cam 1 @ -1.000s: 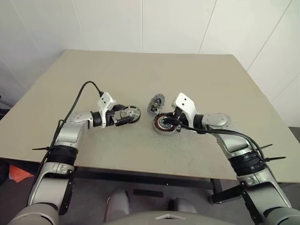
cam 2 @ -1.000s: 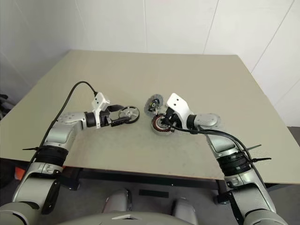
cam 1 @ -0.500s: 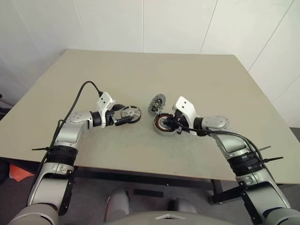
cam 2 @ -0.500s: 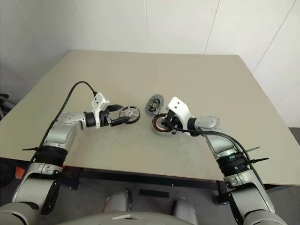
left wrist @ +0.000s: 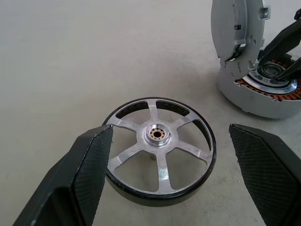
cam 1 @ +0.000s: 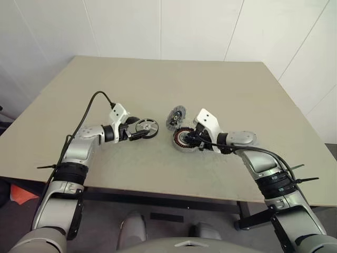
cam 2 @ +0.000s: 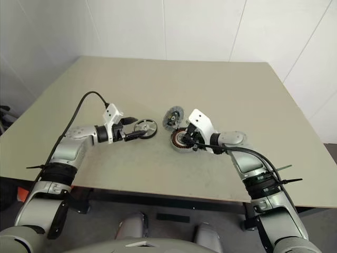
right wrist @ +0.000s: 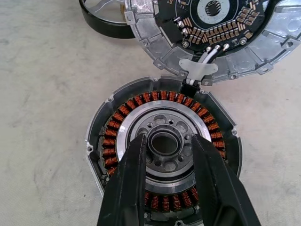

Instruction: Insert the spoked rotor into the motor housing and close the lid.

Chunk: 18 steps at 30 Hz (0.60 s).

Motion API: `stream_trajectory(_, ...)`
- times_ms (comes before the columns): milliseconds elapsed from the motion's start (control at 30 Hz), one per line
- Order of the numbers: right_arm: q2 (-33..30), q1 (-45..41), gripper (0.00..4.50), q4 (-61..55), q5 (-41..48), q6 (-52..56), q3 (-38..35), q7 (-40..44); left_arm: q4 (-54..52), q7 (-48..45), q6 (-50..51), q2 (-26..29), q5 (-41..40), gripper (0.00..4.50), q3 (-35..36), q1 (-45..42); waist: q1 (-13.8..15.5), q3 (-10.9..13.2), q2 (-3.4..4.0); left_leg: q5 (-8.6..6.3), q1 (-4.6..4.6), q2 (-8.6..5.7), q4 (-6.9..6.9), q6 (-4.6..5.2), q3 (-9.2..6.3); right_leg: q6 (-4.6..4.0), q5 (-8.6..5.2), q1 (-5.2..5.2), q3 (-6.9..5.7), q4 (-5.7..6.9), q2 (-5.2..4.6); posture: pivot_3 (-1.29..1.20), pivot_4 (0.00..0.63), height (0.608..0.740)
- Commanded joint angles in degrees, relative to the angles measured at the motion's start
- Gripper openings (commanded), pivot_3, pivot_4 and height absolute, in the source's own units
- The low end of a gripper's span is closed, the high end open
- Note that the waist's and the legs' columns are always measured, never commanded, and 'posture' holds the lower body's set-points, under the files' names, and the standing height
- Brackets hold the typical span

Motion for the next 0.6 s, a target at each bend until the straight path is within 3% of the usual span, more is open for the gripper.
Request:
stream_trajectory(33, -0.5, -1.9, 1.50, 1.0, -1.8, -2.4, -1.7, -3.0, -1.0, 0.6, -0.8, 0.0, -0.1, 4.18, 0.2, -1.2, 0.1, 0.0, 0.00, 0.00, -0.01, -0.01, 0.00, 0.00, 0.00, 0.00, 0.00, -0.01, 0.00, 0.02, -0.01, 0.00, 0.000, 0.740)
stream_trajectory(433, -2.5, -1.7, 1.50, -4.1, 1.4, -0.8, -3.6, -1.1, -3.6, 1.4, 0.0, 0.2, -0.2, 4.18, 0.1, 0.4, 0.0, 0.0, 0.00, 0.00, -0.02, 0.02, 0.07, -0.01, -0.01, 0.00, 0.00, -0.04, 0.01, 0.11, 0.01, 0.00, 0.000, 0.740)
stream_trajectory(533, -2.5, -1.4, 0.86, -3.8, 1.9, -0.6, -3.6, -0.1, -3.0, 1.6, -0.4, 0.1, 0.1, 4.18, 0.0, 0.1, 0.0, 0.0, 0.01, 0.00, -0.05, 0.02, 0.07, -0.01, -0.01, 0.00, 0.00, -0.08, 0.01, 0.11, 0.02, 0.00, 0.000, 0.740)
stream_trajectory(600, -2.3, -1.3, 0.20, -3.4, 1.6, -1.0, -3.4, -0.4, -2.7, 1.6, -0.6, 0.1, 0.1, 4.18, -0.1, -0.1, 0.0, 0.0, 0.01, 0.00, -0.06, 0.01, 0.08, 0.00, -0.01, 0.00, 0.00, -0.08, 0.02, 0.11, 0.01, 0.00, 0.000, 0.740)
